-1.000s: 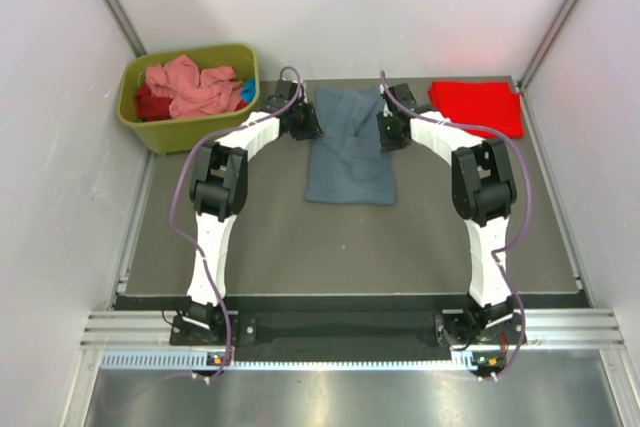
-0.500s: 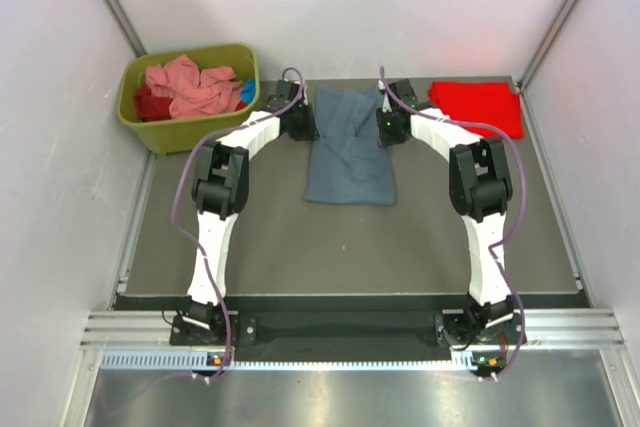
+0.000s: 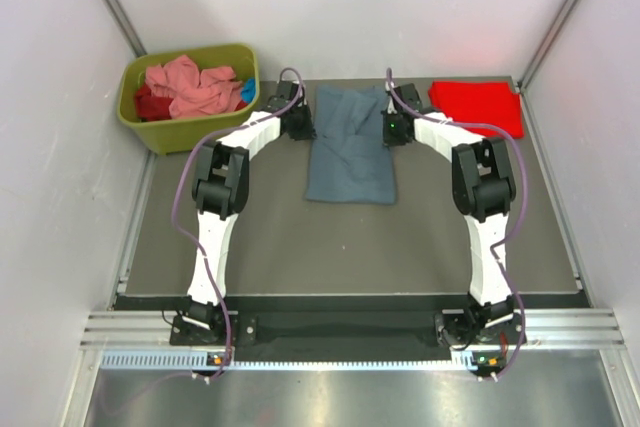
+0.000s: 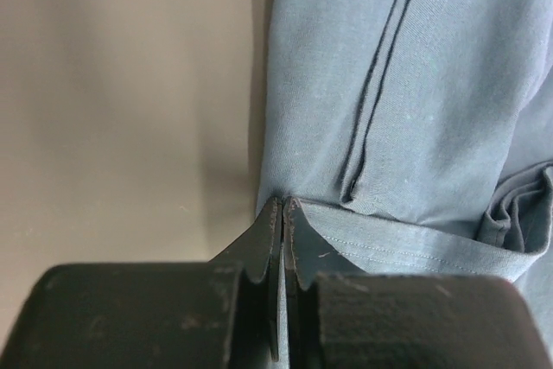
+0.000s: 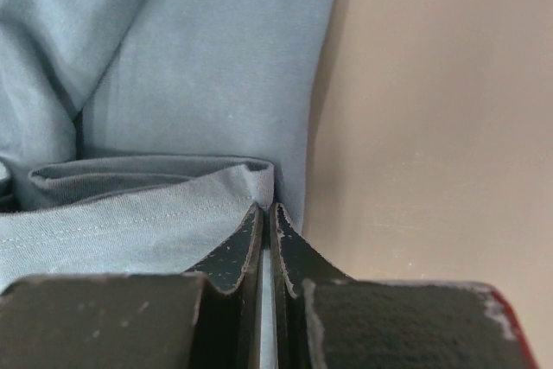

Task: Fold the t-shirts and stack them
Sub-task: Fold the tshirt

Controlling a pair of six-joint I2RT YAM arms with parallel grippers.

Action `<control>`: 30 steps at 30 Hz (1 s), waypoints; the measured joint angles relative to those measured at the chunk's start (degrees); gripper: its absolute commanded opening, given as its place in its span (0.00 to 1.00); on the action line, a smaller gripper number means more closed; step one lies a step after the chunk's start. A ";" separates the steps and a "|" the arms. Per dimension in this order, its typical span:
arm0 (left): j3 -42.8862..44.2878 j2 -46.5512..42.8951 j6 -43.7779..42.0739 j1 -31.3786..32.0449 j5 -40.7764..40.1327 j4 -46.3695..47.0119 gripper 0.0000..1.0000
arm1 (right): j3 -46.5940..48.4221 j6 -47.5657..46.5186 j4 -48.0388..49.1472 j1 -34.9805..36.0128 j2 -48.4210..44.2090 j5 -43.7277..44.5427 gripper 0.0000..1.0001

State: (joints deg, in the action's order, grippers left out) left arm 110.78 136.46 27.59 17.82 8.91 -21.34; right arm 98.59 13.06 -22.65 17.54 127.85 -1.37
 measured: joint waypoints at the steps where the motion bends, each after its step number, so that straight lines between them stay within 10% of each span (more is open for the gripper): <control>1: -0.11 -0.02 0.28 0.04 -0.26 0.17 0.00 | -0.09 0.20 0.17 -0.07 0.00 0.22 0.00; 20: -0.87 -0.57 3.21 0.24 -2.29 0.87 0.00 | -3.72 1.97 2.75 -0.59 -2.03 2.32 0.09; 24: -0.87 -0.87 3.80 0.22 -2.36 0.46 0.29 | -3.67 1.86 2.29 -0.72 -2.08 1.88 0.27; 30: -3.45 -7.08 3.72 -0.52 -2.54 -1.86 0.32 | -4.28 1.92 -2.99 -1.09 -6.23 1.70 0.31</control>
State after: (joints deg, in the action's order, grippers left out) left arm 107.33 129.38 31.31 17.30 6.37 -23.20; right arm 94.30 14.98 -25.65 16.45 121.62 0.34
